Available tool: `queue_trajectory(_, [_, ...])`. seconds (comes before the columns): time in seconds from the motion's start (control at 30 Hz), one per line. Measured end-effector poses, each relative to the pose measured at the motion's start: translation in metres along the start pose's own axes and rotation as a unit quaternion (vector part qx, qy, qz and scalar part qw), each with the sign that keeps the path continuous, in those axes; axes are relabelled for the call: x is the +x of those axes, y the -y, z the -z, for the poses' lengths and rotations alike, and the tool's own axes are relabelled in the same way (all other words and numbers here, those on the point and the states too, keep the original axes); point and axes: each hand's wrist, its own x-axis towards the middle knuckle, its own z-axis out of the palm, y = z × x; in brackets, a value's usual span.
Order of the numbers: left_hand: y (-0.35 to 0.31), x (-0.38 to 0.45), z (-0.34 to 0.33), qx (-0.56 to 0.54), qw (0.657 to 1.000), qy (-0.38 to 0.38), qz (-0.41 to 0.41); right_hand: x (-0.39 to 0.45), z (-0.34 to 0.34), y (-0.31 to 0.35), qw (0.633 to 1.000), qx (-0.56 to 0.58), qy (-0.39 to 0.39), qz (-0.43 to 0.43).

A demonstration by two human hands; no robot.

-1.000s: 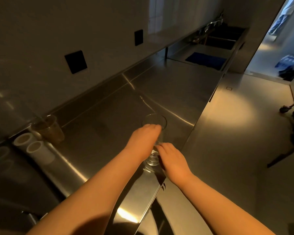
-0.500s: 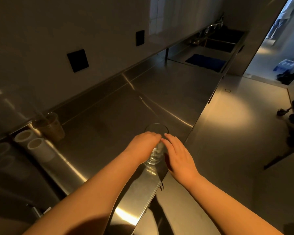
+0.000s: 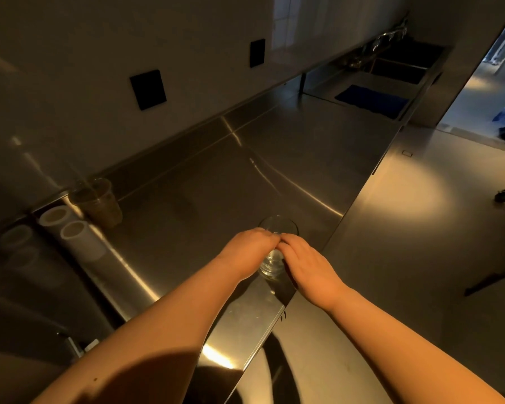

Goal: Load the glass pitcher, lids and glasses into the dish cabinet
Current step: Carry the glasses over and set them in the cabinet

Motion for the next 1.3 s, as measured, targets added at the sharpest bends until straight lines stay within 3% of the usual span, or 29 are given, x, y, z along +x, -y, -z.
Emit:
queue_trajectory(0.53, [0.010, -0.008, -0.019, -0.001, 0.998, -0.061, -0.026, -0.003, -0.017, -0.008, 1.000, 0.010, -0.009, -0.013])
queue_trajectory(0.67, [0.012, -0.012, -0.027, 0.022, 0.995, -0.097, -0.007, -0.013, -0.024, -0.008, 0.995, 0.032, -0.055, -0.076])
queue_trajectory(0.87, [0.014, -0.017, -0.048, -0.037, 0.993, -0.010, 0.113, -0.014, -0.051, -0.001, 0.948, 0.160, -0.106, -0.253])
queue_trajectory(1.03, [0.008, -0.011, -0.051, -0.121, 0.981, -0.001, 0.149, -0.003, -0.074, 0.004, 0.907, 0.250, -0.133, -0.310])
queue_trajectory(1.3, [0.006, -0.007, -0.051, -0.183, 0.962, 0.017, 0.200, 0.007, -0.100, -0.001, 0.866, 0.294, -0.173, -0.367])
